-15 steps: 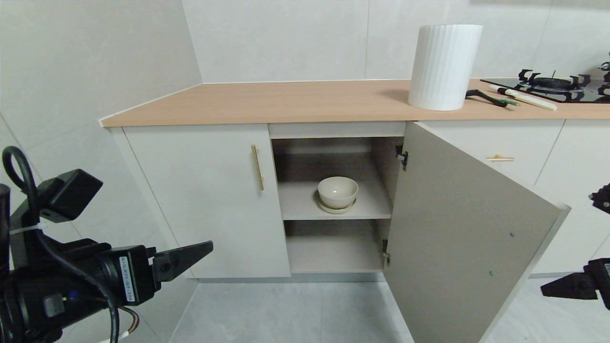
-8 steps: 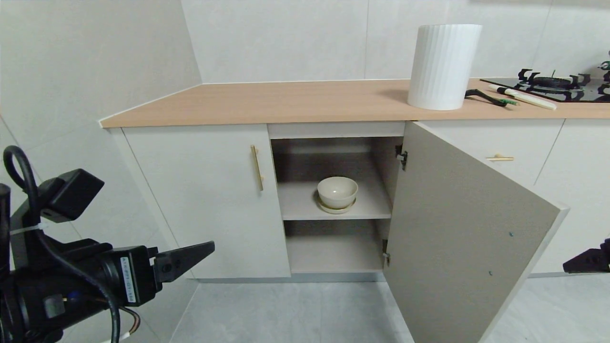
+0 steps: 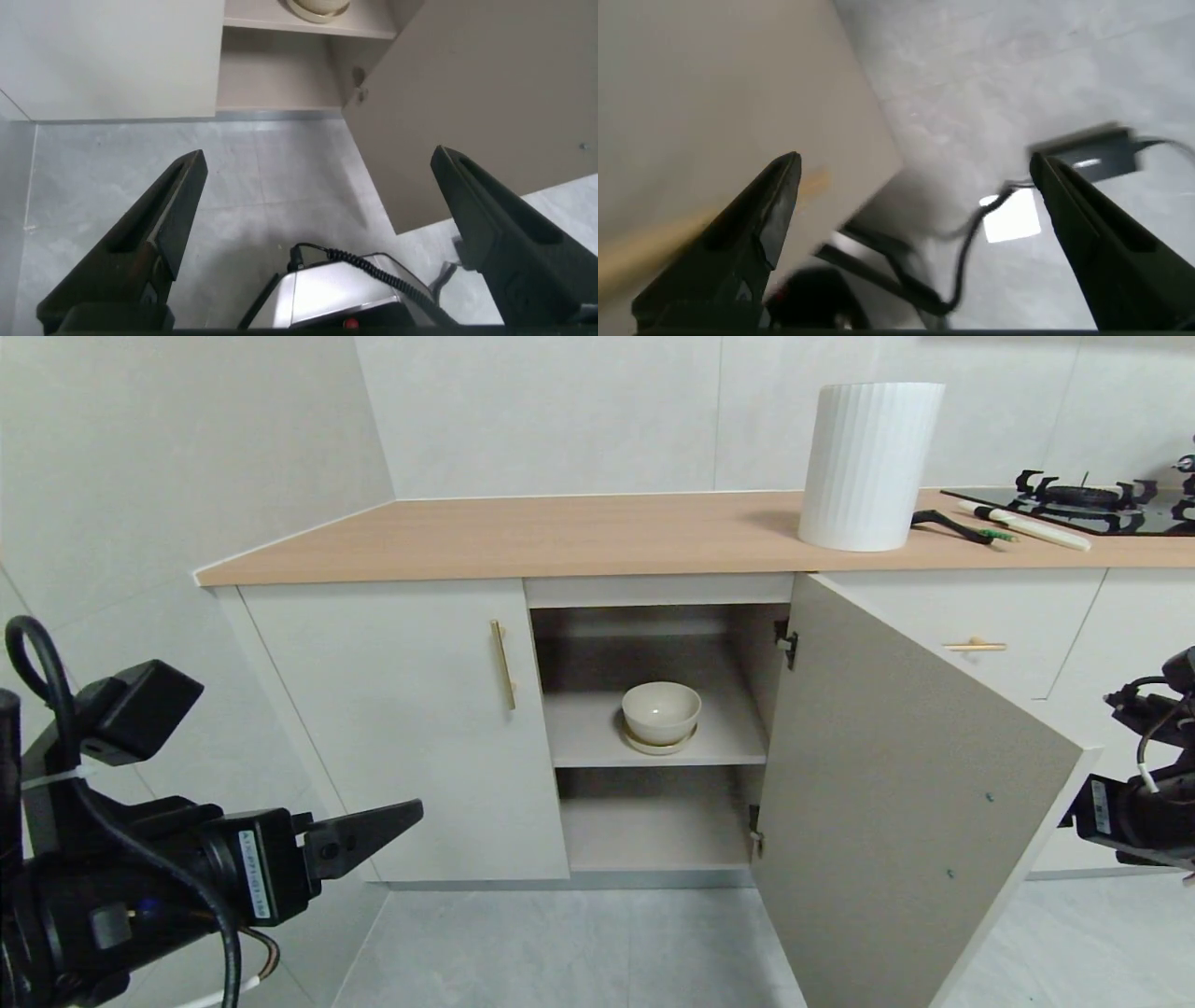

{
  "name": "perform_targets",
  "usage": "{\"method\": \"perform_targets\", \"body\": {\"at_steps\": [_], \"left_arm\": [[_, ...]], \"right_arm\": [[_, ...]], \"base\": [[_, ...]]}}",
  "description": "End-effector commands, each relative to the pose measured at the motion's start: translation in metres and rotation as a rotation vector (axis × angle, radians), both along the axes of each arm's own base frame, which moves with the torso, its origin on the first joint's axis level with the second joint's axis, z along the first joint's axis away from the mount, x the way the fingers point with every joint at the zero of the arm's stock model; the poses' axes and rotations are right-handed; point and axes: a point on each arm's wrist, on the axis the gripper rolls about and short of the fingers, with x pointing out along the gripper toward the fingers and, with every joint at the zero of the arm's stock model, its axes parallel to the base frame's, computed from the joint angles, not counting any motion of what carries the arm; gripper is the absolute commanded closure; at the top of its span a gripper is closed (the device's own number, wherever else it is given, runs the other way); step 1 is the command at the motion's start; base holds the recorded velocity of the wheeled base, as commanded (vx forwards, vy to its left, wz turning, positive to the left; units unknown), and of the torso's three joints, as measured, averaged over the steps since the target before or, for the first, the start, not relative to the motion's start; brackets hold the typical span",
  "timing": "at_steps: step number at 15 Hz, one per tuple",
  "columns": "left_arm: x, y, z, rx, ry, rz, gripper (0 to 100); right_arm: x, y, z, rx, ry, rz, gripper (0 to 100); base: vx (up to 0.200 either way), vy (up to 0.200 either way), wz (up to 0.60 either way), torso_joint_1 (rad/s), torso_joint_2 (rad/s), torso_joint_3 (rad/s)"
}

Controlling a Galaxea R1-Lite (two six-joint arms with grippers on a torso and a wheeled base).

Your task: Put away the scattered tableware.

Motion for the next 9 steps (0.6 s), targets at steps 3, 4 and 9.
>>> {"method": "perform_targets", "body": {"at_steps": [3,4,9], "left_arm": [[0.0,-0.001,0.001,-0.021,0.008,-0.038,0],[0.0,-0.001,0.001,-0.025,0.011,-0.047,0],[0.0,0.0,0.002,-0.027,0.005,-0.038,0]], "right_arm": [[0.003,0.013,-0.01,0.094,0.029,0.078,0],[0.001,0.019,-0.009,0.099,0.028,0.103,0],[0.029,0.081,-0.024,0.109,-0.015,0.317,0]], "base": [[0.0,0.0,0.0,0.0,0.0,0.0],[0.0,0.0,0.0,0.0,0.0,0.0],[0.0,0.0,0.0,0.0,0.0,0.0]]}}
